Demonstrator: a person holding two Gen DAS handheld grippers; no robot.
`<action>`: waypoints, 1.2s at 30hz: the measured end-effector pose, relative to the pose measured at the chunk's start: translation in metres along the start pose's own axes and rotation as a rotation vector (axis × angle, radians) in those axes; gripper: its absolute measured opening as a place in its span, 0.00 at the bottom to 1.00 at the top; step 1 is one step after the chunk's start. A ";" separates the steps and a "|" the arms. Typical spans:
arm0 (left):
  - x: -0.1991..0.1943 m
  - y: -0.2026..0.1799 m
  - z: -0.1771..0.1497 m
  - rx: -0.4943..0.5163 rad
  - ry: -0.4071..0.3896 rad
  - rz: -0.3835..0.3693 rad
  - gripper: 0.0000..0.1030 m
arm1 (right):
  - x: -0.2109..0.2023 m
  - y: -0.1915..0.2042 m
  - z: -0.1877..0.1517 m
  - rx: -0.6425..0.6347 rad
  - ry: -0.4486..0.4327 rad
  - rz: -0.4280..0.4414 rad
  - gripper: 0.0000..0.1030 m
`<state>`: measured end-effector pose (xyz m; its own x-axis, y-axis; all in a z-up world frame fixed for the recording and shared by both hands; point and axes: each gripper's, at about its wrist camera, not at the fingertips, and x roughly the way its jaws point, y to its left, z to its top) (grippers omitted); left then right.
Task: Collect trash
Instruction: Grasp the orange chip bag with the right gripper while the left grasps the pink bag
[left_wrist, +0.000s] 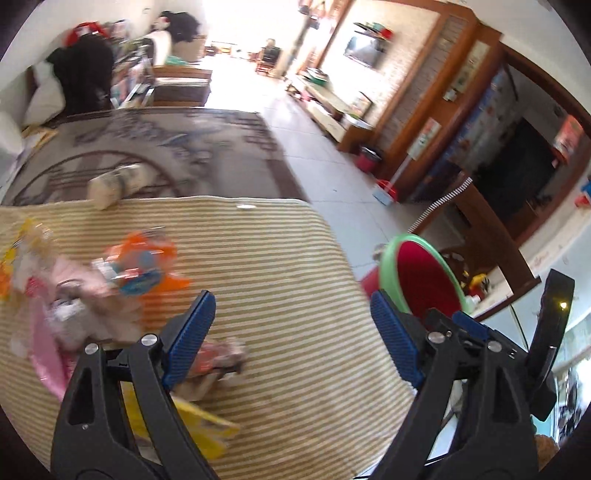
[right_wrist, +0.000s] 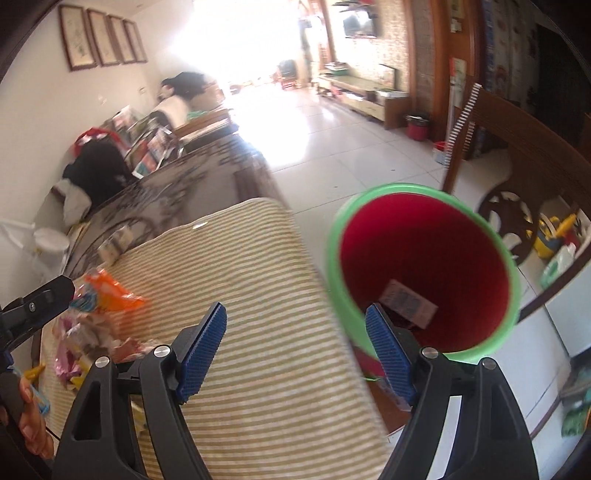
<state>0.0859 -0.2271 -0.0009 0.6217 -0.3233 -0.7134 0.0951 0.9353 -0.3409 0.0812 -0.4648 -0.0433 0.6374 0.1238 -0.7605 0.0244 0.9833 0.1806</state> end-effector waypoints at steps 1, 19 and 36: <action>-0.003 0.014 -0.003 -0.015 0.000 0.013 0.81 | 0.004 0.017 -0.003 -0.016 0.009 0.001 0.73; 0.006 0.202 -0.044 -0.275 0.274 0.150 0.61 | 0.009 0.155 -0.042 -0.056 0.035 0.005 0.74; -0.022 0.220 -0.021 -0.188 0.174 0.090 0.23 | 0.041 0.219 -0.008 -0.116 0.055 0.126 0.79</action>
<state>0.0767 -0.0173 -0.0733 0.4763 -0.2751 -0.8351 -0.1108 0.9234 -0.3675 0.1069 -0.2430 -0.0399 0.5863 0.2512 -0.7702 -0.1442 0.9679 0.2060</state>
